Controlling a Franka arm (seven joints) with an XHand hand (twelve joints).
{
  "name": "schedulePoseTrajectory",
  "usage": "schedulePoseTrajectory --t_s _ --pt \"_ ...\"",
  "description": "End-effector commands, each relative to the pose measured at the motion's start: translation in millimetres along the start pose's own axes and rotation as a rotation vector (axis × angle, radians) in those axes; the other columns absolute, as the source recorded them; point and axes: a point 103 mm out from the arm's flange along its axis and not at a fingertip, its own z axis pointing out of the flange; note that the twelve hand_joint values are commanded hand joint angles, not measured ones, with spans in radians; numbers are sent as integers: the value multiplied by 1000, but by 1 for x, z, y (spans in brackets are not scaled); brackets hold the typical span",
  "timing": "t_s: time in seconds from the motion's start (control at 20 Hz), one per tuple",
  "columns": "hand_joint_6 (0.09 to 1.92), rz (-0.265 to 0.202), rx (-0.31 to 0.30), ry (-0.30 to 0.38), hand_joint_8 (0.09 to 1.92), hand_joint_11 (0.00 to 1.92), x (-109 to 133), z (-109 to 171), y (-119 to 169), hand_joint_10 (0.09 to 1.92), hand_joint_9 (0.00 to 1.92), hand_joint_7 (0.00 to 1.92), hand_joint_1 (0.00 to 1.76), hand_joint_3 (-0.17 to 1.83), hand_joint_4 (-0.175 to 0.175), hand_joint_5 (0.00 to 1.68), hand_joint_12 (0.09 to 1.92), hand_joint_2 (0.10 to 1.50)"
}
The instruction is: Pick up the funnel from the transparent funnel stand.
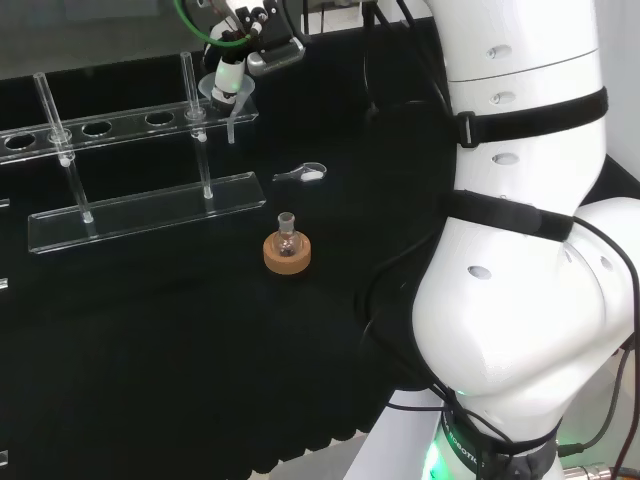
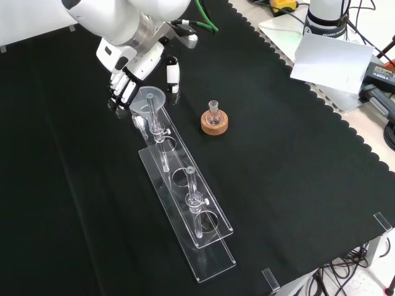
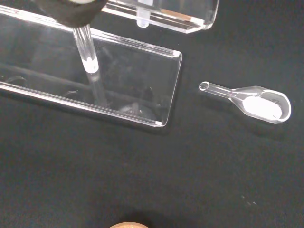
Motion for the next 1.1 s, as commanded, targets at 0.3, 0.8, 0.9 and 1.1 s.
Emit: schedulePoseTrajectory --t_s 0.3,0.8,0.9,1.1 --pt "87 9 -45 -14 691 364 -8 5 3 776 344 71 774 -175 38 265 1482 893" --pt "87 30 -191 -76 690 478 -1 -5 -5 565 736 468 784 -175 -9 492 1367 976" --pt "87 29 -215 -90 678 519 1 -12 -11 531 802 557 797 -175 -13 565 1336 995" --pt "117 27 -224 -115 675 556 2 -30 -27 510 860 633 813 -175 -10 672 1314 1012"
